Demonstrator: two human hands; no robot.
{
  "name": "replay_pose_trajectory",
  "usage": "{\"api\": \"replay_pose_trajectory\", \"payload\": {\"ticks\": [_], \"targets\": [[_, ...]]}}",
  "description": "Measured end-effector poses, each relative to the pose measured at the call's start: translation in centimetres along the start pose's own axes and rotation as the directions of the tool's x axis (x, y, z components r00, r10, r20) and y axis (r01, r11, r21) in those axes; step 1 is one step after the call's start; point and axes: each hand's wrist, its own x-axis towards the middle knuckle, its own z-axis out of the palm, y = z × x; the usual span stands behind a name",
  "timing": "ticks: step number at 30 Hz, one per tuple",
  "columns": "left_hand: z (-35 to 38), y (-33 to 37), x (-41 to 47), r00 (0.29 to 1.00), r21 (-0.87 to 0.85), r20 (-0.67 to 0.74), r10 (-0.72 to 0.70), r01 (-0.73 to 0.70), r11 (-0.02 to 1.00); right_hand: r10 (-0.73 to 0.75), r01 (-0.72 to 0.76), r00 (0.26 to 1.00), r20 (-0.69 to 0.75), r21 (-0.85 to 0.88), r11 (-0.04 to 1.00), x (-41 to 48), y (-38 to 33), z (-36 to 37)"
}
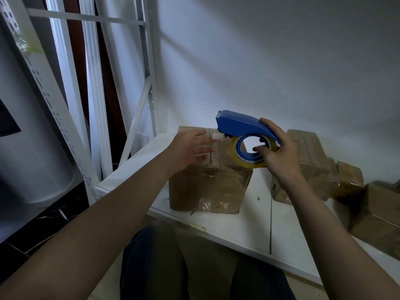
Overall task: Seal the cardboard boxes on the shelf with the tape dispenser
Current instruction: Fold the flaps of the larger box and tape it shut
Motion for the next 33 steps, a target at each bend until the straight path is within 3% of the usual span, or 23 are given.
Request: {"api": "replay_pose_trajectory", "payload": {"ticks": [6,11,14,21,33], "targets": [[0.3,0.6,0.4,0.992,0.215,-0.125,-0.002,0.029,0.976,-0.025,0.026,0.999,0.034,-0.021,0.999,-0.1,0.1,0.0],[-1.4,0.7,-0.3,0.95,0.128,0.044,-0.309,0.302,0.945,-0.095,0.098,0.992,0.078,-0.036,0.994,-0.1,-0.1,0.2],[-2.0,0.6,-0.4,0.931,0.117,0.052,-0.361,0.353,0.928,-0.154,0.163,0.983,0.103,-0.081,0.983,0.0,-0.2,0.3],[-3.0,0.5,-0.2,0.971,0.26,-0.117,-0.209,0.233,0.937,-0.255,0.3,0.941,0.221,-0.204,0.932,0.6,0.7,0.2],[-4.6,0.0,-0.1,0.982,0.466,-0.186,-0.036,0.121,0.877,-0.315,0.402,0.888,0.335,-0.233,0.886,1.7,1.4,-0.4]]}}
